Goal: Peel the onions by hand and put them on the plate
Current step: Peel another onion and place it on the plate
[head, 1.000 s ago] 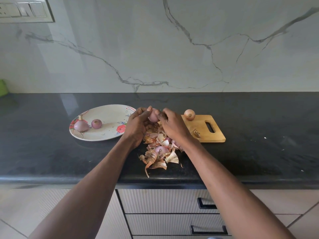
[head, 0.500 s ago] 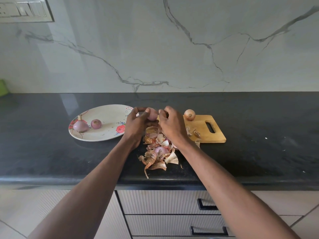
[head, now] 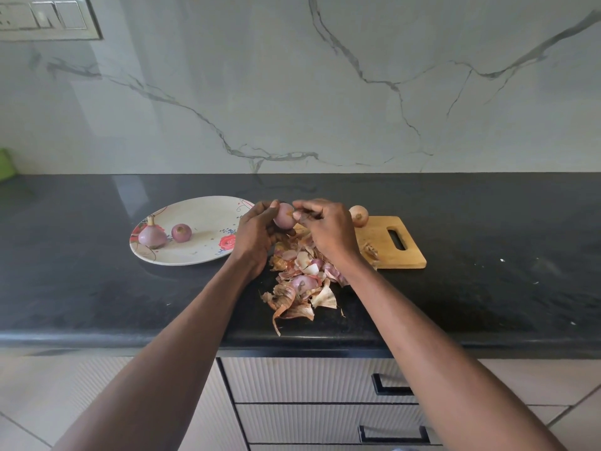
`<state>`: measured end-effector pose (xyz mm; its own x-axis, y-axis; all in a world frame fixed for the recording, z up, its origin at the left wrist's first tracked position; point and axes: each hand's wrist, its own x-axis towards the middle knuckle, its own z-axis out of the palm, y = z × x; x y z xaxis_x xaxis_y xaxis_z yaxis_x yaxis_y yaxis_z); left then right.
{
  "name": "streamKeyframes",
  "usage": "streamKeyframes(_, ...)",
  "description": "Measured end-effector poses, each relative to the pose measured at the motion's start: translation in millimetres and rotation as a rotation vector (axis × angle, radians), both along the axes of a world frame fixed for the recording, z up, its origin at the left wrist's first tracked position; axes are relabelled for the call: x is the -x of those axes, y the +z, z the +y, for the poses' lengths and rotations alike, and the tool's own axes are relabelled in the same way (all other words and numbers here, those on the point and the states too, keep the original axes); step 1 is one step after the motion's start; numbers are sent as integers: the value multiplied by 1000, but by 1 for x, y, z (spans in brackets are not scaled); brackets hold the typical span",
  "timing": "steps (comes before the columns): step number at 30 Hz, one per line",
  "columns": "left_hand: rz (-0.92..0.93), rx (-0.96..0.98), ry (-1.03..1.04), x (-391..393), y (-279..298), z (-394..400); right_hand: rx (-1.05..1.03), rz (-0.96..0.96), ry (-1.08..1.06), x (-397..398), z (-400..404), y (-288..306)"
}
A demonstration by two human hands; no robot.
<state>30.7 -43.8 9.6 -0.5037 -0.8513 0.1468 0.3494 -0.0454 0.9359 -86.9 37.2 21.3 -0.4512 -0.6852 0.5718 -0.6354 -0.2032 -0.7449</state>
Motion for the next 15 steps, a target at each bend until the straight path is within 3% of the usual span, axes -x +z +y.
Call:
streamKeyframes(11, -7, 59, -11, -2, -1, 5, -16, -26, -41, -1, 0, -1)
streamKeyframes(15, -50, 76, -14, -1, -4, 3, -145, 33, -76, -3, -2, -4)
